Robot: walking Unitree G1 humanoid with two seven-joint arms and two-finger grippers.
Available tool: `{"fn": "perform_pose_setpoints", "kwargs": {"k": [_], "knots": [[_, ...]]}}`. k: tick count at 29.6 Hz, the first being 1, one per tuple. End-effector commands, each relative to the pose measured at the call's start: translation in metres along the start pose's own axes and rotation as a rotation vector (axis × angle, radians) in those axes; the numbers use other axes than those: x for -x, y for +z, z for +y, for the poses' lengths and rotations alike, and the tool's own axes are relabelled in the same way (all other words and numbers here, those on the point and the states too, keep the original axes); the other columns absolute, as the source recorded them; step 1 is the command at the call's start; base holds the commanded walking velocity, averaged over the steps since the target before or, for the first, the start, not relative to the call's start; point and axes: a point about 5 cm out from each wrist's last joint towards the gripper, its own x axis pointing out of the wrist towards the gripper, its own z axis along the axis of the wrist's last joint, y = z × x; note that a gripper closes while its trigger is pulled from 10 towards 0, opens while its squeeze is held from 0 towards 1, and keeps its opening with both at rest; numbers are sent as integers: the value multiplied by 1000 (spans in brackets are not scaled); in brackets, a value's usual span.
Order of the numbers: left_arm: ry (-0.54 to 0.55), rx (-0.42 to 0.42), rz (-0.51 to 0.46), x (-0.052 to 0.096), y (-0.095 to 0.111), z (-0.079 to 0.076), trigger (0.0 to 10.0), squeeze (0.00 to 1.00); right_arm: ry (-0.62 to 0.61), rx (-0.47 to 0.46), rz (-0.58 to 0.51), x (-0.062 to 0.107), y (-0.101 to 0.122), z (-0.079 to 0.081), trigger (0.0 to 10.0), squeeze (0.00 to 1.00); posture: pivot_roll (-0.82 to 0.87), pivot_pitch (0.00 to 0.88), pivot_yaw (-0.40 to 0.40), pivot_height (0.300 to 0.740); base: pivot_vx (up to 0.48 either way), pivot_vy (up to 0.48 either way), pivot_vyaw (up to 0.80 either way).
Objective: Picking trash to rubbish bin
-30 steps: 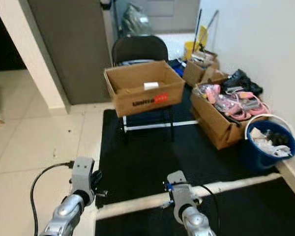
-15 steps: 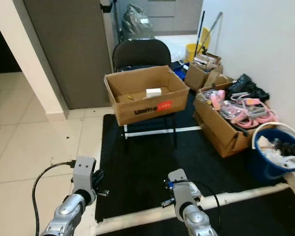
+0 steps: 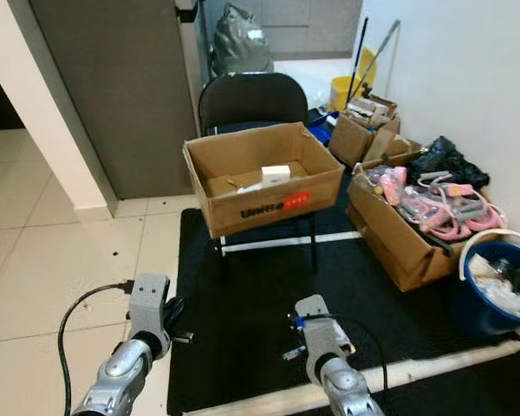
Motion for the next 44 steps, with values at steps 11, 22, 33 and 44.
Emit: {"fn": "perform_pose_setpoints", "kwargs": {"k": [11,22,33,44], "knots": [[0,2,18,1,-4,-1,10000,0,2,-5,6,0,-2,0,10000,0,-25,72,18,740,342,0,0],[-3,3,17,1,-4,-1,10000,0,1,-7,7,1,-3,1,10000,0,-26,72,19,740,341,0,0],[-2,3,15,1,-4,-2,10000,0,7,-9,11,0,-3,2,10000,0,-24,74,18,740,342,0,0],[-17,-22,4,0,-1,-1,10000,0,-13,-26,-16,-1,2,0,10000,0,-20,74,21,740,342,0,-681]]}}
